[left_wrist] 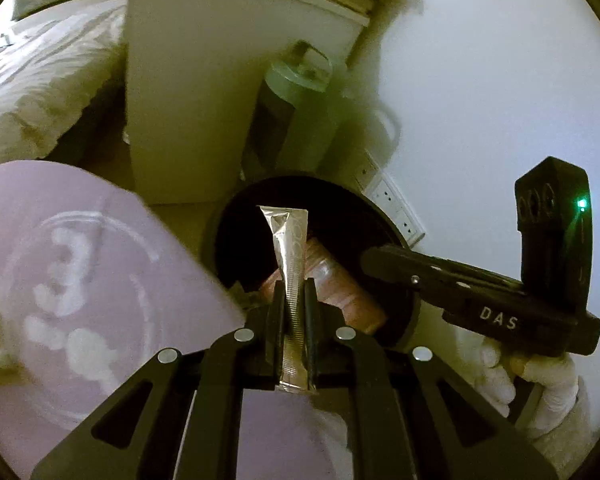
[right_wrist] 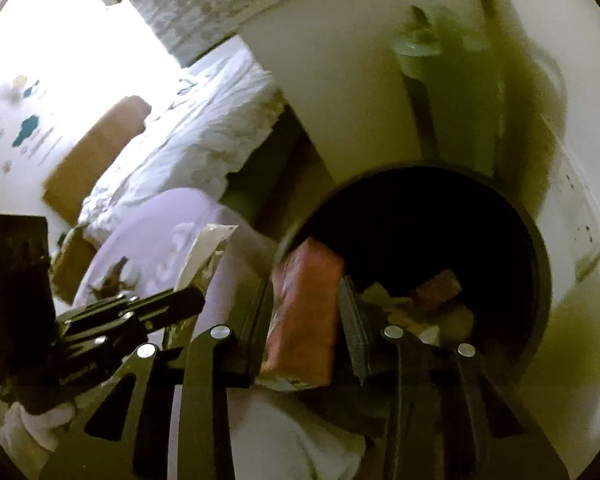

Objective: Collect trash
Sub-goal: 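Carry the foil tube and milk box to the bin and release both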

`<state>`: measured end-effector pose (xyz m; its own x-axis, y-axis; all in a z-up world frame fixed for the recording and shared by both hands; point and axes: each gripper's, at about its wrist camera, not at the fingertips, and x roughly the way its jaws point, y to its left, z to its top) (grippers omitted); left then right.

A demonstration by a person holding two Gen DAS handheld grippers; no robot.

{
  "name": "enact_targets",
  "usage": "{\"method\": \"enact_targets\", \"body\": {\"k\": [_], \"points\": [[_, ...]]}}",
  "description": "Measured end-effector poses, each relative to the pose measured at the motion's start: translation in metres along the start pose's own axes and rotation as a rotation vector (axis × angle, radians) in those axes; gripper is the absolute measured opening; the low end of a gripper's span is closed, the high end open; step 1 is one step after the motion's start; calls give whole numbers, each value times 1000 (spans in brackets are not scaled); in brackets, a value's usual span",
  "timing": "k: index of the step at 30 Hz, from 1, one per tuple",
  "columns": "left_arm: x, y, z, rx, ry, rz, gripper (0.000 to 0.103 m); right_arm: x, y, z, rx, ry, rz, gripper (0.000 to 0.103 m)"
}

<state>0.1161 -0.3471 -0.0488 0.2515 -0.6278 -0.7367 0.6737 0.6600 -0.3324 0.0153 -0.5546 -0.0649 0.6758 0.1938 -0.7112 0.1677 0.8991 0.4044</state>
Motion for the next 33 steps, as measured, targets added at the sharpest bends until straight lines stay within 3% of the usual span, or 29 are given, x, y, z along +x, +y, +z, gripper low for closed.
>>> {"method": "enact_targets", "body": {"k": [7, 10, 12, 13, 14, 20, 24, 33], "points": [[26, -12, 4, 29, 48, -1, 10, 7, -21, -5, 26, 8, -16, 36], [28, -18, 5, 47, 63, -5, 17, 6, -23, -7, 33, 16, -18, 36], [26, -21, 5, 56, 60, 18, 44, 3, -24, -9, 40, 16, -25, 40], [25, -22, 7, 56, 49, 32, 72, 2, -25, -10, 49, 15, -29, 44], [19, -22, 6, 53, 19, 53, 84, 1, -26, -9, 57, 12, -30, 52], [-6, -20, 1, 45, -40, 63, 85, -3, -22, -11, 66, 5, -17, 64], [-31, -12, -9, 26, -79, 80, 85, 0, -7, -11, 38, 14, 4, 65], [-96, 44, -43, -104, -168, 203, 85, 26, 74, -13, -126, 77, 96, 65]]}}
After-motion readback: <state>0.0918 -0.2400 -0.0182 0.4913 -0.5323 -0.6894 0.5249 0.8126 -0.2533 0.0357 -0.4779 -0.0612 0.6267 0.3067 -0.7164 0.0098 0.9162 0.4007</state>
